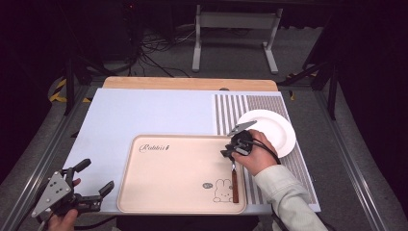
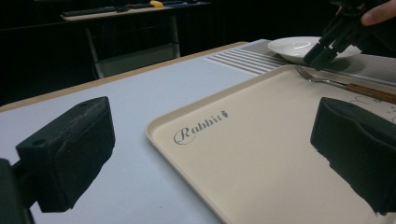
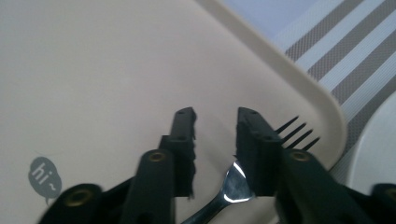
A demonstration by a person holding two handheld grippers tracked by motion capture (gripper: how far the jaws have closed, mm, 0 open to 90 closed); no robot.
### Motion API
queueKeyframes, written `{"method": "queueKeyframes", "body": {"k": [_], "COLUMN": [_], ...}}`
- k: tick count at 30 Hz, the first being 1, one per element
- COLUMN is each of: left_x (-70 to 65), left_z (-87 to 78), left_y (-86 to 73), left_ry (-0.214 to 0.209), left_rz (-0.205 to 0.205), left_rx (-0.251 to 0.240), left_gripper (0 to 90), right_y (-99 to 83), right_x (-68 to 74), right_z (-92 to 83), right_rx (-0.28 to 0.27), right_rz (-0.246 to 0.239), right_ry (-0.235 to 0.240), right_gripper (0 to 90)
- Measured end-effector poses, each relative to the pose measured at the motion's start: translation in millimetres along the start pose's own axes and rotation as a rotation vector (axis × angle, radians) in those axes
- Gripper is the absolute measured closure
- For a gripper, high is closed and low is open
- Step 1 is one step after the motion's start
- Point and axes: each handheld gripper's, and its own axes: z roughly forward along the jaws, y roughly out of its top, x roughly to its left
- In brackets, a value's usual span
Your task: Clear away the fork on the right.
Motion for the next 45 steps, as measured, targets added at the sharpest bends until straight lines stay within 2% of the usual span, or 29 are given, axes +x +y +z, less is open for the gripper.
{"method": "queueKeyframes", "body": {"k": [1, 2, 5, 8, 13, 20, 26, 33, 37, 41, 45], "left_x": [-0.2, 0.0, -0.3, -0.7, -0.7, -0.8, -0.8, -0.7, -0.7, -0.3, -0.4], "left_z": [-0.1, -0.1, -0.2, 0.5, 0.1, 0.3, 0.3, 0.2, 0.1, 0.0, -0.1], "left_y": [-0.1, 0.0, 0.1, -0.1, 0.1, -0.2, -0.1, -0.1, -0.2, -0.1, -0.3], "left_ry": [-0.001, -0.002, -0.002, 0.002, 0.000, 0.002, 0.001, 0.002, 0.003, 0.002, 0.004], "left_rz": [-0.003, 0.001, 0.000, -0.004, -0.002, -0.003, -0.001, -0.002, -0.004, -0.002, -0.004], "left_rx": [0.000, 0.001, 0.001, -0.003, -0.004, -0.003, -0.004, -0.005, -0.005, -0.007, -0.012], "left_gripper": [0.6, 0.6, 0.6, 0.6, 0.6, 0.6, 0.6, 0.6, 0.6, 0.6, 0.6], "right_y": [0.9, 2.2, 3.3, 2.8, -1.1, -13.7, -28.6, -50.5, -58.8, -76.3, -85.3], "right_x": [0.0, 0.0, 0.7, 1.7, 2.4, -1.0, -5.0, -13.5, -16.7, -22.6, -25.1], "right_z": [-3.1, -9.1, -21.4, -32.0, -48.1, -71.6, -88.5, -105.8, -111.0, -119.9, -122.8], "right_rx": [-0.021, -0.066, -0.137, -0.181, -0.233, -0.323, -0.405, -0.497, -0.525, -0.586, -0.615], "right_rz": [-0.013, -0.022, -0.024, -0.036, -0.051, -0.095, -0.094, -0.093, -0.087, -0.079, -0.085], "right_ry": [-0.004, -0.006, 0.007, 0.004, 0.005, -0.023, -0.019, -0.041, -0.049, -0.066, -0.074], "right_gripper": [50.1, 40.5, 29.6, 25.3, 20.9, 15.8, 15.8, 14.6, 14.3, 13.4, 12.8]}}
